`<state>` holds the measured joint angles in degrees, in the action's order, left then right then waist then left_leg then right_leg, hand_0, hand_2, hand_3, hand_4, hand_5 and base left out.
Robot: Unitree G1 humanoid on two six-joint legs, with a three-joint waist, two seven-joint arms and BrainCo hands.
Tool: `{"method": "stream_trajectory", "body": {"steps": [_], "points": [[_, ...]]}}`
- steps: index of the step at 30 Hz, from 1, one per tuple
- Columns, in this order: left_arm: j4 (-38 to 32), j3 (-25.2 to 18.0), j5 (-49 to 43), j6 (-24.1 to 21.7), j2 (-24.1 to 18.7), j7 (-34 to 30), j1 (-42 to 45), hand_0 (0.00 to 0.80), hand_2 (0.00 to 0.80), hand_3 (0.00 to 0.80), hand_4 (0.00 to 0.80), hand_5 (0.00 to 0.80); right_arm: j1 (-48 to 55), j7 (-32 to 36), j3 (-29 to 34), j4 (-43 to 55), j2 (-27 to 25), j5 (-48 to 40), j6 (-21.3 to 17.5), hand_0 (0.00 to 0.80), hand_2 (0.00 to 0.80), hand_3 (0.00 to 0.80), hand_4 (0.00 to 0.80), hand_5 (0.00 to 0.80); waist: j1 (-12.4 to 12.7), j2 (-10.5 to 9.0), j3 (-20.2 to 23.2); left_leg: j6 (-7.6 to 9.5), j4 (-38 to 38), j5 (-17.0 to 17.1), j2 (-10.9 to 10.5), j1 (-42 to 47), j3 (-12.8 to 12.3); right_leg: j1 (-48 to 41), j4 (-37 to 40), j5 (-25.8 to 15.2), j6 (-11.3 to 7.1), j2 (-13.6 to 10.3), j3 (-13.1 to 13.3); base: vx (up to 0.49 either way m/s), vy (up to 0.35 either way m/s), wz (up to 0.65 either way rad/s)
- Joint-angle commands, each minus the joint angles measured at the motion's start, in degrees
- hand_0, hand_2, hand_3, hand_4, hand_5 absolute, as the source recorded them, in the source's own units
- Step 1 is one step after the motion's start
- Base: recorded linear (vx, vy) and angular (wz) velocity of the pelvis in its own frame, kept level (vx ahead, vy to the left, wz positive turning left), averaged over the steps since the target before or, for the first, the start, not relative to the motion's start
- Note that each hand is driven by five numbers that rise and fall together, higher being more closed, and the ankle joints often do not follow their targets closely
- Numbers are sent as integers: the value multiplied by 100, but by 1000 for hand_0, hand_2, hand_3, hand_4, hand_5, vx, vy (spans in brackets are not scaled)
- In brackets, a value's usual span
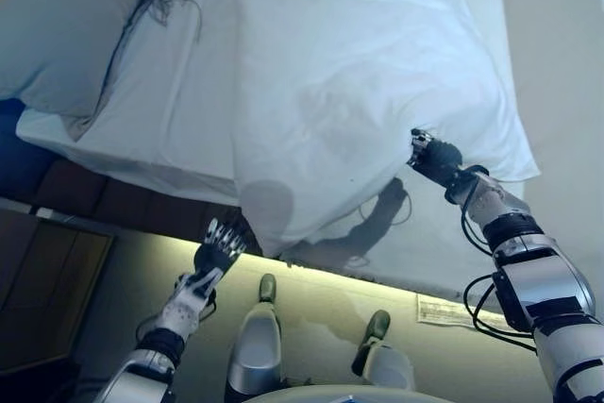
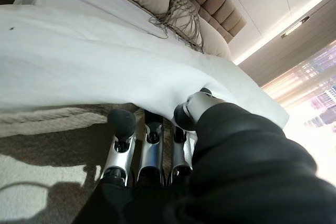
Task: Make the bed neatly
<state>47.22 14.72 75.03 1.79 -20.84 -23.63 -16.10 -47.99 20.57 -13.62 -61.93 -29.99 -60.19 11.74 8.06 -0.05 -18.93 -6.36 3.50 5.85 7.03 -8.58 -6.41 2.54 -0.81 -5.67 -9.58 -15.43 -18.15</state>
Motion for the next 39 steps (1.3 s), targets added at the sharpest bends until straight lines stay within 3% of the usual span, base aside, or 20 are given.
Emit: {"method": "stream_trajectory", "body": {"steps": [1, 8, 15, 21, 32, 39], "points": [[-11, 308, -190, 233, -81, 18, -593, 0, 0, 0, 0, 0, -322, 142, -268, 646, -49, -333, -146, 800, 800, 800, 800, 800, -130, -94, 266, -76, -32, -337, 343, 281, -219, 154, -68, 12, -117, -38, 109, 37, -53, -15], [138, 524, -691, 912, -105, 30, -968, 0, 0, 0, 0, 0, -337, 12, -398, 755, -61, -322, -34, 800, 800, 800, 800, 800, -257, -91, 365, -122, -41, -343, 411, 469, -256, 5, -94, 96, -75, 22, 147, 64, -22, -11], [321, 766, -468, 1711, 83, 170, -1083, 0, 0, 0, 0, 0, -384, -104, -457, 730, -66, -330, -53, 800, 800, 800, 800, 800, -344, -20, 403, -126, -105, -332, 375, 583, -243, -83, -74, 114, -73, 20, 164, 43, 5, -6], [583, 885, 122, 2054, 295, 354, -1196, 0, 0, 0, 0, 0, -495, -201, -571, 765, 18, -409, -97, 800, 800, 800, 800, 800, -402, -36, 336, -134, -126, -333, 374, 578, -251, -35, -95, 117, -74, 24, 197, 0, 0, 0], [930, 953, 1093, 2902, 792, 700, -1113, 0, 0, 0, 0, 0, -649, -349, -687, 915, 165, -631, -164, 800, 800, 800, 800, 800, -461, -223, 125, -146, -72, -354, 474, 513, -277, 52, -146, 132, -49, 121, 281, -8, -46, -1], [882, 941, 1700, 3088, 1018, 746, -1170, 0, 0, 0, 0, 0, -645, -379, -708, 1006, 309, -798, -262, 800, 800, 800, 800, 800, -484, -473, 15, -155, -69, -378, 593, 479, -318, 116, -149, 114, -36, 260, 365, -20, -105, -5]]}}
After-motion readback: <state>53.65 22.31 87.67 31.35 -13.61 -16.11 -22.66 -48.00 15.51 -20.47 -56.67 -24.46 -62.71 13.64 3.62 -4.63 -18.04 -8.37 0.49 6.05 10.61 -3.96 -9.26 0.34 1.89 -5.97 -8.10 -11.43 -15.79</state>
